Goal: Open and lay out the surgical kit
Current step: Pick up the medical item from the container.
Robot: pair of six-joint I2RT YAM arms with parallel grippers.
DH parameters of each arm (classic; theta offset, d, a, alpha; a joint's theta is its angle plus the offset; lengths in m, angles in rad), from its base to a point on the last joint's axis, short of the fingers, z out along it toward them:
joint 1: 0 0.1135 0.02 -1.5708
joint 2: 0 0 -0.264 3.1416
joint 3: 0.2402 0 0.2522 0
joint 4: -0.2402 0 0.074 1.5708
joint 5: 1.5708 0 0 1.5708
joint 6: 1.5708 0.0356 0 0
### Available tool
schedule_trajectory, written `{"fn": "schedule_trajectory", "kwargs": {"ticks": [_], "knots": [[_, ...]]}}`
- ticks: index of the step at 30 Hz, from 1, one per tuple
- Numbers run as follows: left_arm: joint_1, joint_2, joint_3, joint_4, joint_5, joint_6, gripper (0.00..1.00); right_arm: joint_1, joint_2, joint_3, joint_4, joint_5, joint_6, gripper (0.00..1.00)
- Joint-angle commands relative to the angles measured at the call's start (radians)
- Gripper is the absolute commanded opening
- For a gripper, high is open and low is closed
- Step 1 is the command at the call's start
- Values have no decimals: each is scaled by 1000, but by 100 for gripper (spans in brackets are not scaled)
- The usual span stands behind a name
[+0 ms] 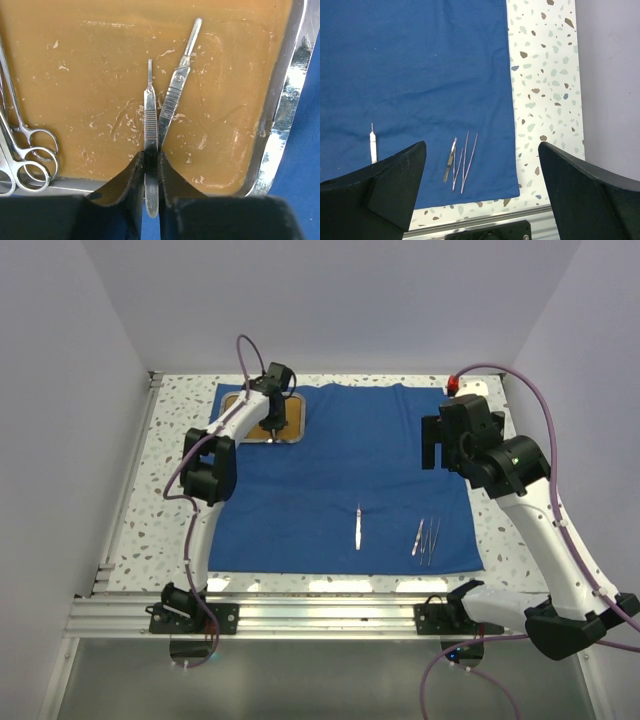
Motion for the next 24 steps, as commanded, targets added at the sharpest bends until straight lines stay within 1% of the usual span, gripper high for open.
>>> {"fn": "schedule_trajectory", "kwargs": {"ticks": [1, 2, 3, 5, 8, 11, 16, 22, 24], "knots": [[18, 9, 8, 34, 24, 1, 14, 0, -12, 2, 35, 28, -8, 99], [18, 9, 9, 34, 24, 1, 11, -1, -12, 2, 35, 28, -6, 99], [18, 8, 11, 34, 22, 1, 5, -1, -13, 2, 36, 28, -6, 99], [18, 5, 12, 34, 19, -1, 2, 0, -9, 2, 39, 22, -8, 99], [18, -1, 28, 22, 16, -4, 1, -1, -9, 4, 39, 17, -6, 99], [18, -8, 75, -9, 16, -13, 1, 0, -13, 1, 39, 16, -6, 99], [18, -64, 143, -41, 30, -31, 1, 0, -31, -10, 41, 7, -3, 99], [18, -173, 140, -95, 39, -54, 1, -1, -64, -36, 55, -18, -5, 99], [12, -220, 89, -107, 42, -68, 0, 0, -73, -48, 65, -27, -8, 99]]}}
